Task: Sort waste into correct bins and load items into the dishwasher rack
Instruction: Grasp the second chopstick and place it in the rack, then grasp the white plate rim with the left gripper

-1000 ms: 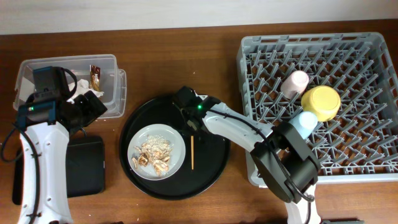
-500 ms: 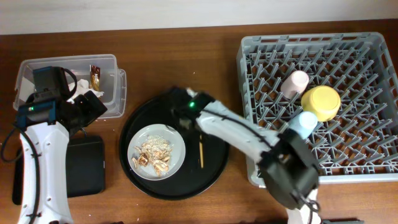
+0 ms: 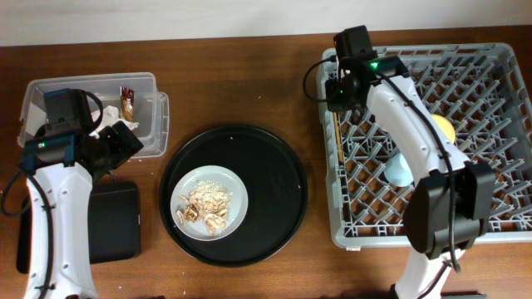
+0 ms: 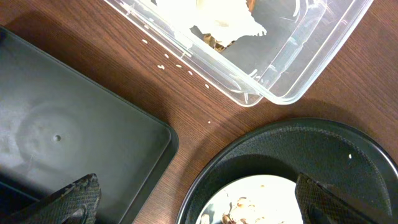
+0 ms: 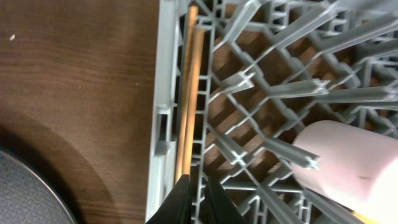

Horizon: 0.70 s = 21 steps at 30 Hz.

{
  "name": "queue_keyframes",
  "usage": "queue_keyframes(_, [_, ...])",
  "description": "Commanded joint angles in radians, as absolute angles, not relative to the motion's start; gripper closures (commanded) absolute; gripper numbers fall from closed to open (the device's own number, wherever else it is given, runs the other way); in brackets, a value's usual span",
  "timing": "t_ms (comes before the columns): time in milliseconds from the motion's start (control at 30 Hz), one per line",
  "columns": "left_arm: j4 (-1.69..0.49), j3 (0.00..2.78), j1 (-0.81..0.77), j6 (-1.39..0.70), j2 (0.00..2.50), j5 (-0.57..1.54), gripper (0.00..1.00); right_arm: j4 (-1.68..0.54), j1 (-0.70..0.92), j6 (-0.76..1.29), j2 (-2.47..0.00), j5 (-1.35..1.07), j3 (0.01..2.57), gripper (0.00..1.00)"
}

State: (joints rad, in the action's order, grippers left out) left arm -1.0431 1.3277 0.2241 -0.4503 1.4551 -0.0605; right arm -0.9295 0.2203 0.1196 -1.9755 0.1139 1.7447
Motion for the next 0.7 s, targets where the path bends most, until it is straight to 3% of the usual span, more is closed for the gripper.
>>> queue_keyframes(0, [-1.042, 1.341, 0.228, -0.459, 1.451, -0.065, 0.01, -0.936, 0.222, 0.112, -1.987, 0.086, 1.750, 0.55])
queue_keyframes(67, [-1.041, 1.341, 0.228, -0.459, 1.451, -0.065, 0.01, -0.994, 0.222, 0.174, -1.980, 0.086, 1.752, 0.29])
queue_keyframes(133, [-1.041, 1.341, 0.228, -0.459, 1.451, -0.065, 0.01, -1.031, 0.221, 0.201, -1.909, 0.087, 1.753, 0.21])
queue_keyframes(167, [-1.041, 1.341, 0.228, -0.459, 1.451, -0.065, 0.01, -1.052, 0.208, 0.240, -1.841, 0.109, 1.761, 0.04])
queue_keyframes(200, [-1.041, 1.341, 0.228, -0.459, 1.451, -0.065, 0.01, -1.076, 0.172, 0.258, -1.758, 0.120, 1.767, 0.01])
queue_keyframes(333, [-1.041, 1.341, 0.228, -0.459, 1.451, -0.065, 0.01, -1.232, -0.147, 0.323, -1.518, 0.135, 1.767, 0.01])
queue_keyframes(467, [-1.041, 1.341, 0.228, -0.459, 1.451, -0.065, 0.01, -1.350, -0.390, 0.323, -1.512, 0.135, 1.766, 0.01])
queue_keyframes(667, [-1.041, 1.341, 0.228, -0.459, 1.451, -0.065, 0.01, -1.350, -0.420, 0.323, -1.523, 0.135, 1.766, 0.01])
